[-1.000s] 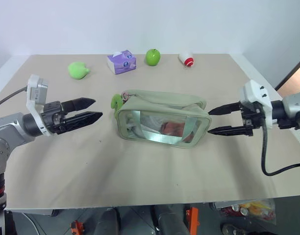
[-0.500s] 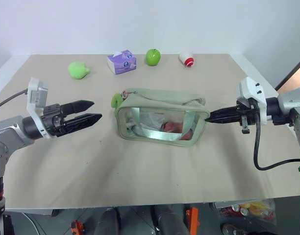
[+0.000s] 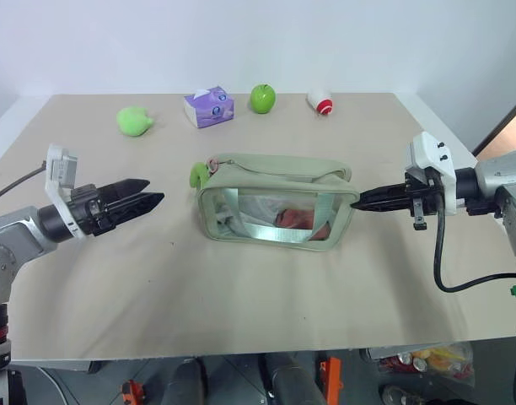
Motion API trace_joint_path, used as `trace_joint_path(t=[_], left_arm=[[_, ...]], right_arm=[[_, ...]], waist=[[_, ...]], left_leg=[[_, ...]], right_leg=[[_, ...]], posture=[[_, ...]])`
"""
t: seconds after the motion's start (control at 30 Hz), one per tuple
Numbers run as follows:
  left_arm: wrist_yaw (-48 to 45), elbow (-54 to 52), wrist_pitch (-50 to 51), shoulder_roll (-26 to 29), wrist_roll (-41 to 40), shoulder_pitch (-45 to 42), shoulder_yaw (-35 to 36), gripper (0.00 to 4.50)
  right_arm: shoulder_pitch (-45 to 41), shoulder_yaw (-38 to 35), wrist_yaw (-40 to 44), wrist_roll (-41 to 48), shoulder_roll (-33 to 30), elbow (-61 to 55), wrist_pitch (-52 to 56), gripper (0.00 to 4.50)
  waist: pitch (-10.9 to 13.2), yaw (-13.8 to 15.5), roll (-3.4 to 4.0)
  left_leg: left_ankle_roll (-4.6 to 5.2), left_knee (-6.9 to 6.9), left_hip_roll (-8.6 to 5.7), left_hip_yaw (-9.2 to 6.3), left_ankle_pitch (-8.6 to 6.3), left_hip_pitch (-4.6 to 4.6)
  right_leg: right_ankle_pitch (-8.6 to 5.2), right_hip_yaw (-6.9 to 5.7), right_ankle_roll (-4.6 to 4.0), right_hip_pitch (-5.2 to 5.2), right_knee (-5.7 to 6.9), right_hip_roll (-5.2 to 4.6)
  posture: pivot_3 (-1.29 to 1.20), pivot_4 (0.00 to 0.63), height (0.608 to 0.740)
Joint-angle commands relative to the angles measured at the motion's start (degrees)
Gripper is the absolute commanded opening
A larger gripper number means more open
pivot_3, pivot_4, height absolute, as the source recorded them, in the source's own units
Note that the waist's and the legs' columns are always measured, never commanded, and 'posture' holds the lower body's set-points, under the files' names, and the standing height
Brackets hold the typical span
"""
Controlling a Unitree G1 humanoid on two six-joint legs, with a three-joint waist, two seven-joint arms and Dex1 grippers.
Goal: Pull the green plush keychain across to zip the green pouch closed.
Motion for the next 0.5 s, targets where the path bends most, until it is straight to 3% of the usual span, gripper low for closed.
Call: trace_joint_path(t=[0.03, 0.5], left_arm=[[0.63, 0.95, -0.42, -0.93, 1.40, -3.16, -0.88, 4.50], [5.09, 6.17, 0.55, -7.96, 5.23, -10.06, -5.18, 4.50]], right_arm=[[-0.08, -0.80, -0.52, 0.62, 0.19, -2.65, -0.03, 0.01], [1.76, -1.92, -1.74, 1.44, -0.03, -4.95, 1.04, 0.01]], waist=[[0.00, 0.01, -0.01], [-0.02, -0.17, -0.03]], left_leg=[[0.00, 0.00, 0.00, 0.00, 0.00, 0.00], [0.01, 0.00, 0.01, -0.02, 0.00, 0.03]], right_leg=[[0.00, 0.00, 0.00, 0.00, 0.00, 0.00], [0.09, 0.02, 0.05, 0.02, 0.02, 0.04]], posture=[[0.00, 0.150, 0.740], [0.00, 0.150, 0.740]])
